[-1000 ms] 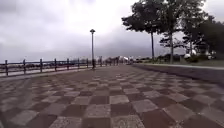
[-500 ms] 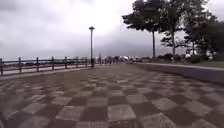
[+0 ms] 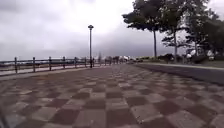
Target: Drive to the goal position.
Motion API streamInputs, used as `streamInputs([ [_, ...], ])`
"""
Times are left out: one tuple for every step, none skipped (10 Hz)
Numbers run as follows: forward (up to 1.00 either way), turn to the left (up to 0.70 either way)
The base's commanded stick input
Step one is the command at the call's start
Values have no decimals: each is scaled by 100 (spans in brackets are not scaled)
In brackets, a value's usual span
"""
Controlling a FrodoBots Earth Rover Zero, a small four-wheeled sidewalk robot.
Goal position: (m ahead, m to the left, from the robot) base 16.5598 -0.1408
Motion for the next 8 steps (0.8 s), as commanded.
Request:
streamInputs([
  [100, 0],
  [100, 0],
  [100, 0],
  [100, 0],
  [100, 0],
  [100, 0],
  [100, 0],
  [100, 0],
])
